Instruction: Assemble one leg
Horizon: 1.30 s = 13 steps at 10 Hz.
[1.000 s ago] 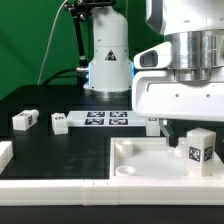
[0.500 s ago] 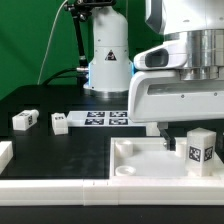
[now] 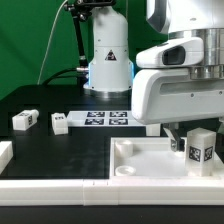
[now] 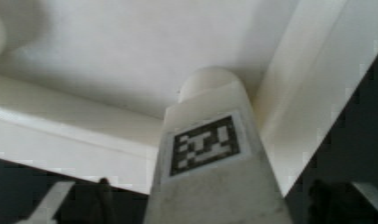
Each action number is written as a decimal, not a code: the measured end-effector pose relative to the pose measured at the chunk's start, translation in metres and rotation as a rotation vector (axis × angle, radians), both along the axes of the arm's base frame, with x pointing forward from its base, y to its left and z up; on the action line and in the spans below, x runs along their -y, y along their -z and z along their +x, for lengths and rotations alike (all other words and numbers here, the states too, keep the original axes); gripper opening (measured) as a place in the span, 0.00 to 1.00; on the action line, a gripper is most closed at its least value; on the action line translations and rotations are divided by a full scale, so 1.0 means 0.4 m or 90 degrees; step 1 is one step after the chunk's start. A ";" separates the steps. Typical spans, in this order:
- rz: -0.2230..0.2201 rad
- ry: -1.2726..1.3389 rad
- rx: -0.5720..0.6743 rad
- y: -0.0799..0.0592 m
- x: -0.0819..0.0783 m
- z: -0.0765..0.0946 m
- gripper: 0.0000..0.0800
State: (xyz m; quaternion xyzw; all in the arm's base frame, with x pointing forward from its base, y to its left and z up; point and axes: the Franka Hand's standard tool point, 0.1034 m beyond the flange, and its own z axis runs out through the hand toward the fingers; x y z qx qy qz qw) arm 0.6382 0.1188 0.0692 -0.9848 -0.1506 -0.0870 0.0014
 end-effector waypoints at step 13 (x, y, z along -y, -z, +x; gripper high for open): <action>0.068 0.577 -0.011 0.005 0.044 -0.008 0.37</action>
Offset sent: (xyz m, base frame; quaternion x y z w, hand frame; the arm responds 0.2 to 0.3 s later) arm 0.0000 0.0000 0.0000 0.0000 0.0000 0.0799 0.9968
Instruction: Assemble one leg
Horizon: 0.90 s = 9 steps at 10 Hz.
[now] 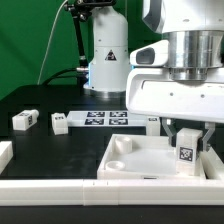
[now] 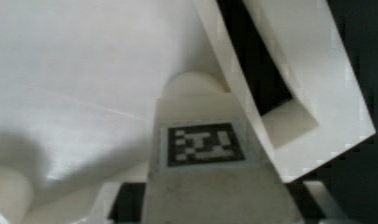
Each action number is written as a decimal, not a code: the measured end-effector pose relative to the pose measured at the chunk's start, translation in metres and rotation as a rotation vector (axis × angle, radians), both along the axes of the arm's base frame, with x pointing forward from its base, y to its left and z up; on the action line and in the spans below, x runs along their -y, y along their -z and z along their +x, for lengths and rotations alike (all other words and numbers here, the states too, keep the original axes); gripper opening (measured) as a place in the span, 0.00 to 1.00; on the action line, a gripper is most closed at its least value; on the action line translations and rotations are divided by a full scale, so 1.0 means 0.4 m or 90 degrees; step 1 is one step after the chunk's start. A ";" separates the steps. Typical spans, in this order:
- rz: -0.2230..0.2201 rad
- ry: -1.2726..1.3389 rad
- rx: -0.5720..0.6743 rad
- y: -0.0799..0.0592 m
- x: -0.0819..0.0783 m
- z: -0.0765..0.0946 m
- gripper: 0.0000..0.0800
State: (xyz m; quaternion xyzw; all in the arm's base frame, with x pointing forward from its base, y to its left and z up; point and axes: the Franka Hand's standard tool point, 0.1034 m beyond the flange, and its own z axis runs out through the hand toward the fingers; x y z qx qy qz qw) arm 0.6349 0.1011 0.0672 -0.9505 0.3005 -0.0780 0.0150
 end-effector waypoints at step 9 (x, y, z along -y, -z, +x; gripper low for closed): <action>0.005 0.050 0.000 0.000 0.007 -0.001 0.81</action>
Offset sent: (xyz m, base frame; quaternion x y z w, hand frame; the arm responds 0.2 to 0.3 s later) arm 0.0000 0.0000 0.0000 0.0000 0.0000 0.0000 1.0000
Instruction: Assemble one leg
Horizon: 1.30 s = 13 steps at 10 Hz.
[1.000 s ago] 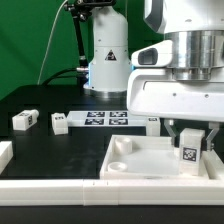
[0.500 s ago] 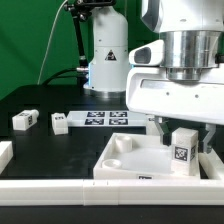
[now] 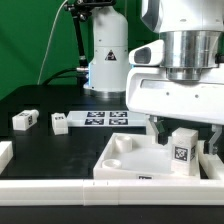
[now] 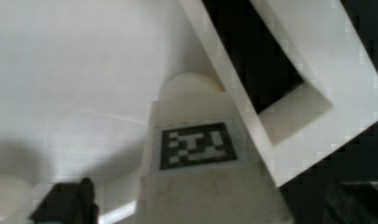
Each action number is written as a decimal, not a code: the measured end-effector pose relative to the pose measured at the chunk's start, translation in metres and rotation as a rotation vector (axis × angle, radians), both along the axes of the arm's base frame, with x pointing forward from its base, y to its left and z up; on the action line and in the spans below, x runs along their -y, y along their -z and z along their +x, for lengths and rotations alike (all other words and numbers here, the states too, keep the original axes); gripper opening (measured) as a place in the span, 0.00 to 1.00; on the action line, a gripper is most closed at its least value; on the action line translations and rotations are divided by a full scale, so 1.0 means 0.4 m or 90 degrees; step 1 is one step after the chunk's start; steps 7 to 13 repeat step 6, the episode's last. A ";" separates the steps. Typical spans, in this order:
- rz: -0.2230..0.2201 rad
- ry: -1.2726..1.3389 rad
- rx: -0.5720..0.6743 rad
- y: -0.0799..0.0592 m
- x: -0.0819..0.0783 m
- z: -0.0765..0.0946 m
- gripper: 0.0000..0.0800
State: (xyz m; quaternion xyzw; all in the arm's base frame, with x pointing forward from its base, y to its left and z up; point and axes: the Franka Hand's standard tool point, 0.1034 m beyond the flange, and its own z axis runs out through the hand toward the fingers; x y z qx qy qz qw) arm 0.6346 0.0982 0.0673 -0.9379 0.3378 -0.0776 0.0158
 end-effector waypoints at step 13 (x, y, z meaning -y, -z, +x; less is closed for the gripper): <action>0.000 0.000 0.000 0.000 0.000 0.000 0.81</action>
Offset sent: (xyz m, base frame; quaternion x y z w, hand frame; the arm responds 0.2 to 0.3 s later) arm 0.0000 0.0000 0.0000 0.0000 0.0000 0.0000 1.0000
